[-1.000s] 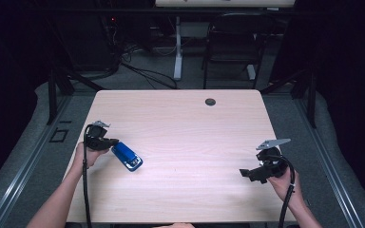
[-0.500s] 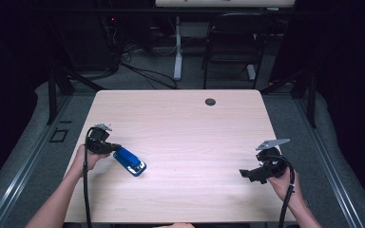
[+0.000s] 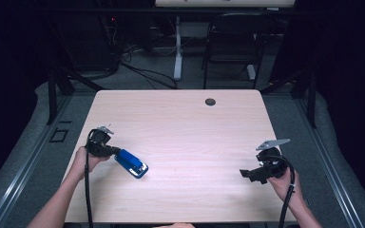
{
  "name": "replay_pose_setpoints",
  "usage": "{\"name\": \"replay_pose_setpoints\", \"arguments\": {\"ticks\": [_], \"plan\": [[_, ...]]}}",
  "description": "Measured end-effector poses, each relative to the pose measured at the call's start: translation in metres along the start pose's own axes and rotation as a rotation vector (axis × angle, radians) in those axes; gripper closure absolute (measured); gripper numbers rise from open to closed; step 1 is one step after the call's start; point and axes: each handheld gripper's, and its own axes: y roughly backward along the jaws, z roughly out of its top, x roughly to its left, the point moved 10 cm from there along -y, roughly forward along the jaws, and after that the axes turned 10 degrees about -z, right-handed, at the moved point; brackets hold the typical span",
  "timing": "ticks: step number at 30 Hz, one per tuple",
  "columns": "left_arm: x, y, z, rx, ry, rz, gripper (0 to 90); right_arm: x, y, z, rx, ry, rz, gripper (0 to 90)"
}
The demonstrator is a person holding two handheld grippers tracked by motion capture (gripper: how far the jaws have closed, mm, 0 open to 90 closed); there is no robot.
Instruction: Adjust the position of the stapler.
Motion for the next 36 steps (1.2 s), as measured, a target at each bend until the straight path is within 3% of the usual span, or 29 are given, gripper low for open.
{"name": "replay_pose_setpoints", "arguments": {"ticks": [4,10,16,19,24,30,36], "plan": [[-0.001,0.001,-0.001,0.017,-0.007,0.01,89.3,0.002,-0.001,0.0,0.009,0.002,0.003,5.5],[-0.002,0.001,-0.003,0.014,0.021,-0.053,90.0,0.002,-0.003,0.0,0.011,0.006,0.001,5.8],[-0.002,0.001,-0.003,0.017,0.028,-0.055,90.0,0.003,-0.004,0.0,0.016,0.01,0.001,5.9],[-0.008,-0.002,-0.007,0.026,0.042,-0.094,90.0,0.002,-0.004,0.0,0.014,0.009,0.0,5.9],[-0.01,-0.003,-0.011,0.032,0.037,-0.088,90.0,0.002,-0.003,0.0,0.02,0.015,0.0,6.0],[-0.011,-0.002,-0.01,0.048,0.002,-0.064,90.0,0.004,-0.005,0.001,0.016,0.02,0.0,6.0],[-0.011,-0.003,-0.002,0.022,-0.034,-0.036,89.3,0.003,-0.005,0.0,0.017,0.016,-0.001,6.1]]}}
